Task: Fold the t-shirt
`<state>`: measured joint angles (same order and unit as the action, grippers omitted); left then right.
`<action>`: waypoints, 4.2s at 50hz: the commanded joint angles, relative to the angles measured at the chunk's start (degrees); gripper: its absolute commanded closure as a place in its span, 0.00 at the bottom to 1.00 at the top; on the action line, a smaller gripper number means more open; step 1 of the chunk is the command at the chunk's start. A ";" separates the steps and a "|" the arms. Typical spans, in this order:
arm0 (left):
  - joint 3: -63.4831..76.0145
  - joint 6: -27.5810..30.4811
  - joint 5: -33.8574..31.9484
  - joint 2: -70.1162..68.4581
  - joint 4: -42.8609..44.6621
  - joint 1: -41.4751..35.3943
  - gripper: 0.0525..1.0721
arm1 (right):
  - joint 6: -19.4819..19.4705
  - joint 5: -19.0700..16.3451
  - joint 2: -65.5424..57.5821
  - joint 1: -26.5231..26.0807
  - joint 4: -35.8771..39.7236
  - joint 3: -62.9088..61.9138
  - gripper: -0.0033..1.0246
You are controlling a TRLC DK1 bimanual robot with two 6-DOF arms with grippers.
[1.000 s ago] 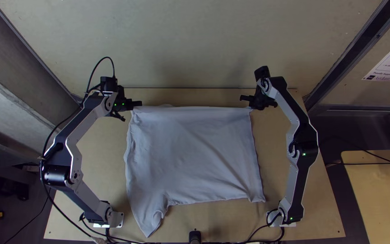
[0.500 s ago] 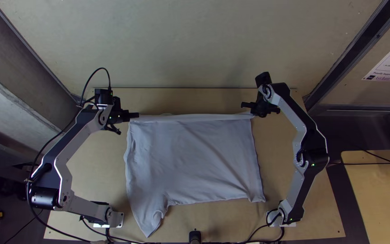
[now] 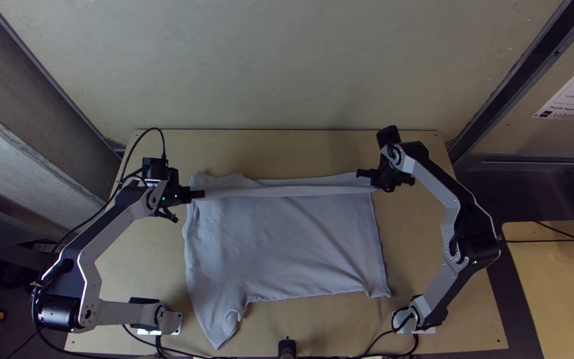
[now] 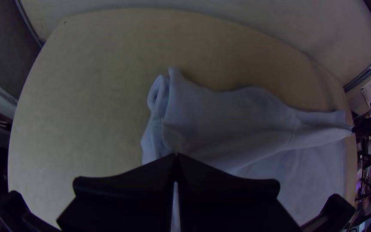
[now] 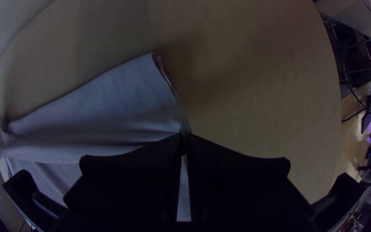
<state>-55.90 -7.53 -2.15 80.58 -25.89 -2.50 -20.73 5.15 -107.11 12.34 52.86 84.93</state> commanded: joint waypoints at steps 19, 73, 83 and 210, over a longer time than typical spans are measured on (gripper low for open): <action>11.78 -0.20 0.40 -2.00 6.55 1.01 0.97 | 1.31 1.18 3.84 1.46 -6.10 -12.85 0.93; -1.58 0.67 -7.60 -21.07 -37.13 -8.22 0.05 | -5.99 1.18 31.17 -0.91 10.42 -13.56 0.04; 3.08 0.06 -2.24 -26.35 -38.80 -21.05 0.05 | -6.34 1.09 30.91 -0.82 11.39 -14.17 0.04; 17.23 -12.25 -1.71 -13.78 -38.01 -47.60 0.97 | 9.39 -15.25 19.13 14.03 30.64 -37.90 0.10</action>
<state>-37.95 -20.34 -4.43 67.66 -63.48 -50.50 -13.08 -8.64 -85.08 25.87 84.25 48.73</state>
